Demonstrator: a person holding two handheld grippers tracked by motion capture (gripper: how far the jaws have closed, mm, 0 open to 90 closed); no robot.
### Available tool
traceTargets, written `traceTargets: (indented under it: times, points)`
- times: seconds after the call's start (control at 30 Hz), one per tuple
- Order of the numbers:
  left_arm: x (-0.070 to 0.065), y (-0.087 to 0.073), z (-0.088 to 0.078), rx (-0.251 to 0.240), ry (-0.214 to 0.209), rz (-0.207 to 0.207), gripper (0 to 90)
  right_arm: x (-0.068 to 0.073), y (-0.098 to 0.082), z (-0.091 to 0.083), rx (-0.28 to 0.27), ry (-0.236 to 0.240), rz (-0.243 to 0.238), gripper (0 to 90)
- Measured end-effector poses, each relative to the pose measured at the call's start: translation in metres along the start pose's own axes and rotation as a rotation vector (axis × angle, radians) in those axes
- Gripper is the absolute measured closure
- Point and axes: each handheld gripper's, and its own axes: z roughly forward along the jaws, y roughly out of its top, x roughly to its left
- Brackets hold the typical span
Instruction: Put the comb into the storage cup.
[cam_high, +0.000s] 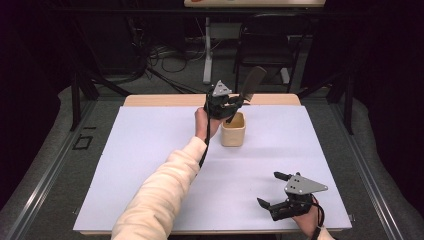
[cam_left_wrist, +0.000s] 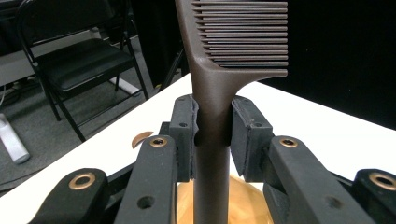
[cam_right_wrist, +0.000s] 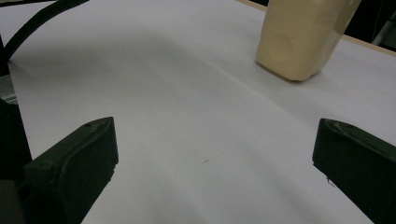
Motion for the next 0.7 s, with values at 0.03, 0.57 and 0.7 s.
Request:
traceTargets:
  times: [0.03,0.57,0.7]
  points:
    - [0.0002,-0.0001,0.0001,0.003,0.001,0.003,72.2,0.0000,0.0000,0.0000,-0.001,0.000,0.000,0.0]
    - [0.0011,-0.0018,0.0020,0.021,-0.004,-0.001,72.1,-0.0001,0.0000,0.0001,0.001,0.001,-0.001,0.0]
    - [0.0007,-0.0031,0.0032,0.028,-0.007,-0.005,72.1,0.0000,-0.0001,0.0002,0.002,0.001,0.001,0.0]
